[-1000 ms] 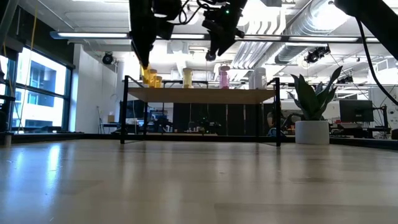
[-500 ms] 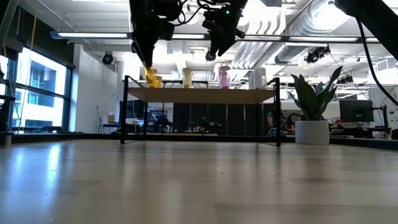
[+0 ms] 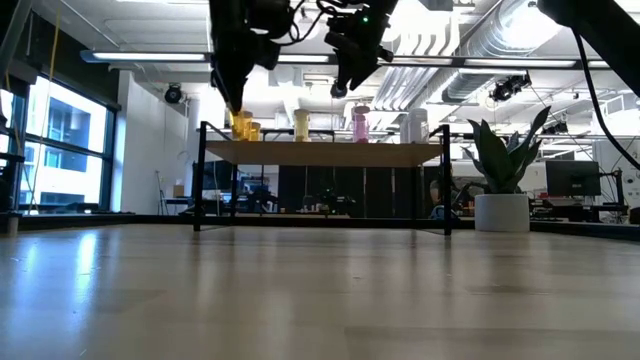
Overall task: Pick and place medicine bottles onto shelf by color
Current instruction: Put the orange pill bottle on the shelf aligned with other orange pill bottles
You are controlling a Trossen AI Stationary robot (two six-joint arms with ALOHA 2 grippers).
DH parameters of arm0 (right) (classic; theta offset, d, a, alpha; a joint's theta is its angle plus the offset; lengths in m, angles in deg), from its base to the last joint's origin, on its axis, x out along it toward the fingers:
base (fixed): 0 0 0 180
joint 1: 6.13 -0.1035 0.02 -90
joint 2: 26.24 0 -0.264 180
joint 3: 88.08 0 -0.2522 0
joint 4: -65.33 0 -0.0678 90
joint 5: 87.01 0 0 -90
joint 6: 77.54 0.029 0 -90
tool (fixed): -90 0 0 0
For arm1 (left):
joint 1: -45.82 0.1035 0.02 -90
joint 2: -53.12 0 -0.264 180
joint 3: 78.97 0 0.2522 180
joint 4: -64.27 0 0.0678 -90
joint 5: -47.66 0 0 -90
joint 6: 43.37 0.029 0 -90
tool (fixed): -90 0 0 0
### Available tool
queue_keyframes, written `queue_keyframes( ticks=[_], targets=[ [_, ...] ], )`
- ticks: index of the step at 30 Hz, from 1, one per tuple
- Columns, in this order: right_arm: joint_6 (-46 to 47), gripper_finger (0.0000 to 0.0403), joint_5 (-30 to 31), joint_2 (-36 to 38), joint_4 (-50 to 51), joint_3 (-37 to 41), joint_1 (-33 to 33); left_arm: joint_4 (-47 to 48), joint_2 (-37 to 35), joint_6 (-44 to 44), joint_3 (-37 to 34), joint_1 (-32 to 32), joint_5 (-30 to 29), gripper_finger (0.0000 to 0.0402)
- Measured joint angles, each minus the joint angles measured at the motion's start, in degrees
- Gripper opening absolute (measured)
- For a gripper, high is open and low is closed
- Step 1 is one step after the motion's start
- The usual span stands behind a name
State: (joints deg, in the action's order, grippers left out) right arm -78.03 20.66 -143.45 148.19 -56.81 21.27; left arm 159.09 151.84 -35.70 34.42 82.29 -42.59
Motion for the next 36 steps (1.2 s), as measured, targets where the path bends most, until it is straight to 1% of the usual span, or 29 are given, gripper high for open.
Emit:
queue_keyframes(
  ticks=[6,15,20,36],
  targets=[
    [0.00,0.0197,0.04,0.00,-0.04,0.00,0.00,0.15,1.04,-0.01,0.05,-0.04,0.81,0.0115],
    [0.44,0.0197,-0.16,0.00,-0.09,0.00,0.00,0.14,1.16,-0.01,0.05,-0.06,0.46,0.0115],
    [0.44,0.0197,-0.24,0.00,-0.11,0.00,0.00,-0.05,1.18,0.01,0.05,-0.09,-2.45,0.0115],
    [0.46,0.0197,-0.29,0.00,-0.11,0.00,0.00,-0.08,1.22,0.47,0.05,-0.11,-1.97,0.0116]
  ],
)
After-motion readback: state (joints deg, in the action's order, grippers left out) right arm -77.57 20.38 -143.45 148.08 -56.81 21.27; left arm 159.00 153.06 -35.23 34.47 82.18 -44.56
